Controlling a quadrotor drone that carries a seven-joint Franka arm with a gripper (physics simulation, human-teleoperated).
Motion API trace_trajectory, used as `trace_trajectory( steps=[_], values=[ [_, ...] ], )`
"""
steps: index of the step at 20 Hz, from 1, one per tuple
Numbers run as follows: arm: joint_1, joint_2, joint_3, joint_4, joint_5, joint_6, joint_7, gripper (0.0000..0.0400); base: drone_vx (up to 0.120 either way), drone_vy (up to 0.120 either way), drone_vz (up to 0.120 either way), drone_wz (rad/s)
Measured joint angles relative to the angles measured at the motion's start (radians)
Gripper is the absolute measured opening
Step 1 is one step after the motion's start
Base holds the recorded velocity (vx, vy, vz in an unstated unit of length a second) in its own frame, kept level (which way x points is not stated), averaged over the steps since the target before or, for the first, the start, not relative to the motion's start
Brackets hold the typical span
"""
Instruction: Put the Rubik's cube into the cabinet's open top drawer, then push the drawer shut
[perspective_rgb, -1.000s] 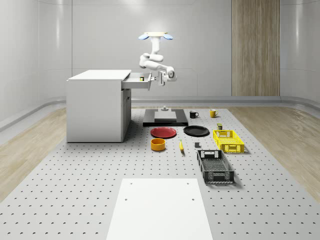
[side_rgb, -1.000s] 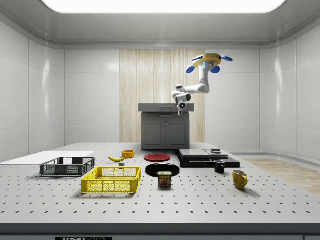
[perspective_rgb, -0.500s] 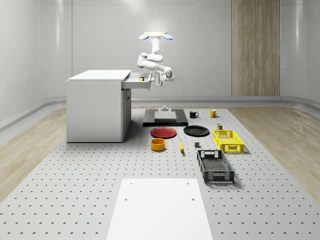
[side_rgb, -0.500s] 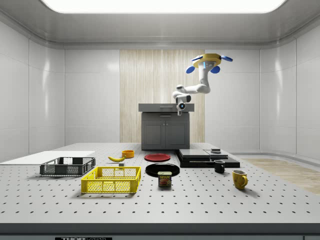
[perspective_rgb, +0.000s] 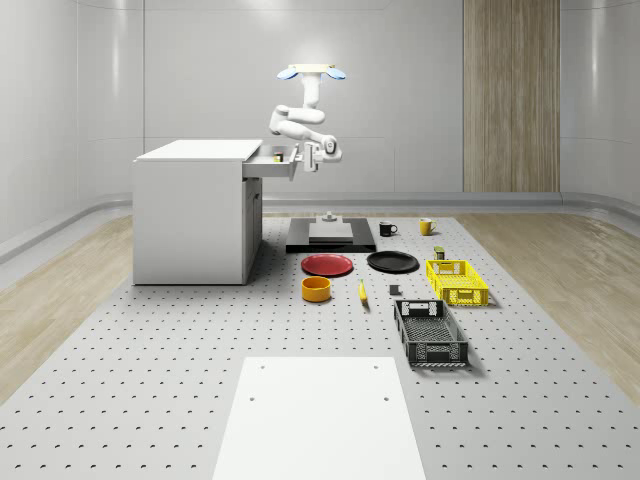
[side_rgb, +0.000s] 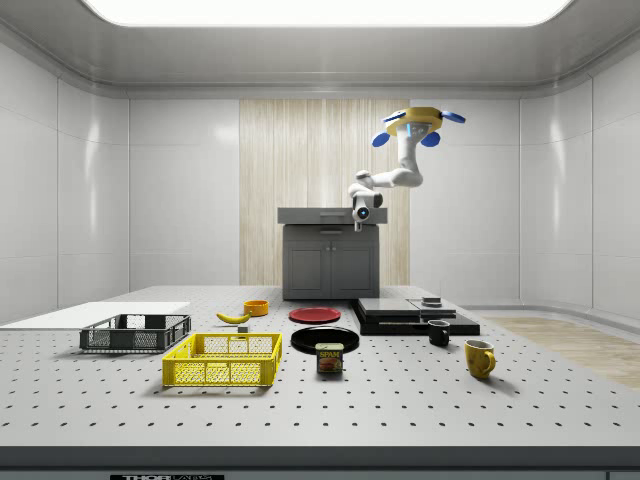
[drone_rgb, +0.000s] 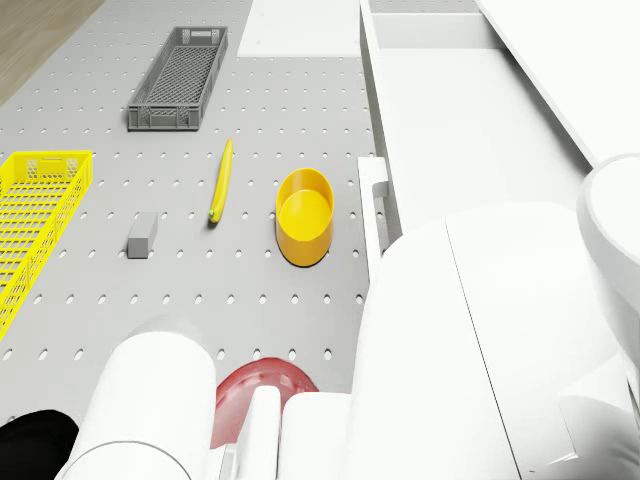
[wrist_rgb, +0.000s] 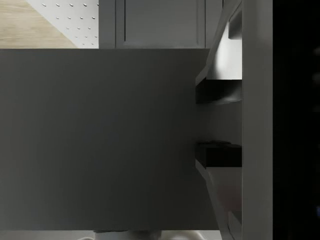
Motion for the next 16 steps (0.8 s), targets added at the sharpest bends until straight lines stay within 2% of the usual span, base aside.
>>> trace_trajectory(
  steps=[6,8,16],
  values=[
    [0.110,-0.010,-0.023,-0.059,-0.175,0.006,-0.126,0.0106,0.000,0.000,0.000,0.000],
    [0.165,-0.005,-0.025,-0.079,-0.291,0.005,-0.259,0.0100,0.000,0.000,0.000,0.000],
    [0.322,-0.022,-0.082,-0.141,-0.562,0.050,-0.428,0.0104,0.000,0.000,0.000,0.000]
  ],
)
